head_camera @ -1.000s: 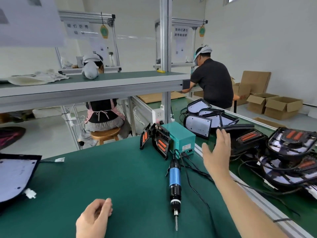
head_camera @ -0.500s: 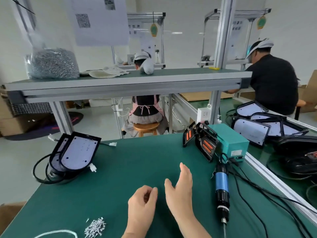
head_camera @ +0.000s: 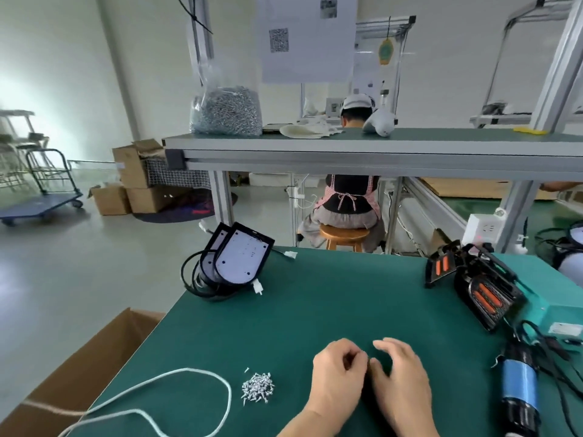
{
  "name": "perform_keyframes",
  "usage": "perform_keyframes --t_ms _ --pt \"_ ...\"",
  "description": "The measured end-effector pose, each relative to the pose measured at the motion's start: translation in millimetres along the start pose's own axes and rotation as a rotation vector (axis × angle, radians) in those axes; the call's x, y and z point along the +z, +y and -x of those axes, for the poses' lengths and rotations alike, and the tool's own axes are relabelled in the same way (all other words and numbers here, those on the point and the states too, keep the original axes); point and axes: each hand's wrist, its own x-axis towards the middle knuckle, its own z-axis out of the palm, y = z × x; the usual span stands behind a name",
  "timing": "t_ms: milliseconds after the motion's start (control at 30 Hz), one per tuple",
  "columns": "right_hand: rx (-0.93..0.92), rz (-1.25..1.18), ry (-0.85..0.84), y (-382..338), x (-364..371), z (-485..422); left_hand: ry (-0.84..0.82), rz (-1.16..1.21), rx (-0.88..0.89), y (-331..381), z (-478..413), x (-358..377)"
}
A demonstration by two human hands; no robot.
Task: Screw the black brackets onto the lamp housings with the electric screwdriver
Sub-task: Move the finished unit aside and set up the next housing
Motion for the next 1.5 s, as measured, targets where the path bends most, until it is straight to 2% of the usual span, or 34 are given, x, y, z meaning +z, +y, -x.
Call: perform_keyframes --t_ms 67,133,233,300,400,533,833,1333,1500 --pt "0.01 -0.01 0.0 1.2 1.1 -2.0 0.029 -0.04 0.021 6.5 -8.4 -11.4" --pt "0.027 -0.045 0.005 1.4 2.3 -1.8 0.132 -0.14 0.09 16.5 -26.9 -32.0" --pt "0.029 -0.092 0.036 -0.4 5.6 -1.3 0.308 -0.451 0.175 32.8 -75.7 -81.2" --pt "0.026 -0.102 0.061 -1.9 7.9 -1.8 0.386 -0.669 0.109 42.0 -112.7 -120.4" --pt "0.024 -0.118 0.089 -3.8 10.7 -2.8 0.438 -0.839 -0.078 47.4 -154.6 -174.5" --pt "0.017 -0.136 0.097 -5.5 11.7 -4.5 0.366 -0.944 -0.226 31.1 -183.0 -219.7" --pt "0.001 -0.132 0.069 -7.0 11.5 -4.5 0.187 -1.293 -0.281 -1.6 -209.7 -234.4" --pt "0.025 -0.097 0.042 -3.7 10.0 -8.1 0.148 -1.349 -0.34 -13.4 -222.5 -234.8" --pt "0.037 -0.132 0.064 -5.8 10.1 -5.3 0.166 -1.137 -0.343 -6.6 -214.6 -231.1"
